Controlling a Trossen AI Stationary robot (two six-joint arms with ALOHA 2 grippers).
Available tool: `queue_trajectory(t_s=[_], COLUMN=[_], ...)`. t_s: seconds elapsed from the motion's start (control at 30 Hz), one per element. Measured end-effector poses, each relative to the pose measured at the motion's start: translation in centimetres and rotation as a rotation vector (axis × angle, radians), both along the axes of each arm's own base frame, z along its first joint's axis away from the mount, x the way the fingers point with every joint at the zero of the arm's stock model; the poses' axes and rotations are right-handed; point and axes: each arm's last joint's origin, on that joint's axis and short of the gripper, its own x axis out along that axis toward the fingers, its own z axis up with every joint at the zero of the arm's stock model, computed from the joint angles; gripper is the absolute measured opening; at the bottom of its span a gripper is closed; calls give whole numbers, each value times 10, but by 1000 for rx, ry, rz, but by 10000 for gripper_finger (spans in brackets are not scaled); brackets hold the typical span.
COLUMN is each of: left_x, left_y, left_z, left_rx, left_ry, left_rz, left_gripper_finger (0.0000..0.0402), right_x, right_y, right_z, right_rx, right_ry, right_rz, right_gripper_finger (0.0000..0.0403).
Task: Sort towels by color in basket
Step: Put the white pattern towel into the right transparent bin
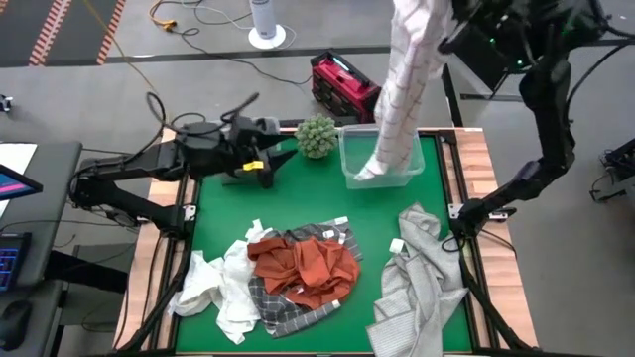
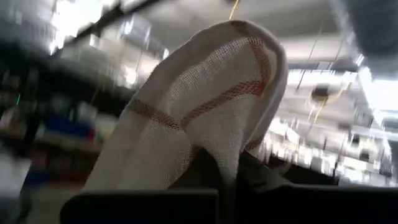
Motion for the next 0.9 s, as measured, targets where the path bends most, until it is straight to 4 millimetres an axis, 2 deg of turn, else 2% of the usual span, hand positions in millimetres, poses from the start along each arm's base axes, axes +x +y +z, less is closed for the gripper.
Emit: queue_trajectory(t_s=[0.1,0.23,0.43,0.7,0.83,0.9], left_x=[-2,-3,-5,-10,-15,-19], left_y=[1,5,11,12,13,14], left_z=[4,4,2,5,8,12], left_rx=[28,46,21,32,33,34], left_ry=[-21,-10,-5,-11,-23,-34], left_rz=[13,38,67,71,72,70], left_gripper_finger=[247,247,247,247,247,247], right_x=[6,27,47,58,67,77], right_y=[0,-2,13,14,4,-5], right_z=[-16,-41,-62,-109,-133,-144], right_rx=[88,223,370,728,925,1020], right_ry=[156,344,493,795,917,921], right_rz=[2,62,147,-64,-159,-208], right_gripper_finger=[27,27,27,27,27,27])
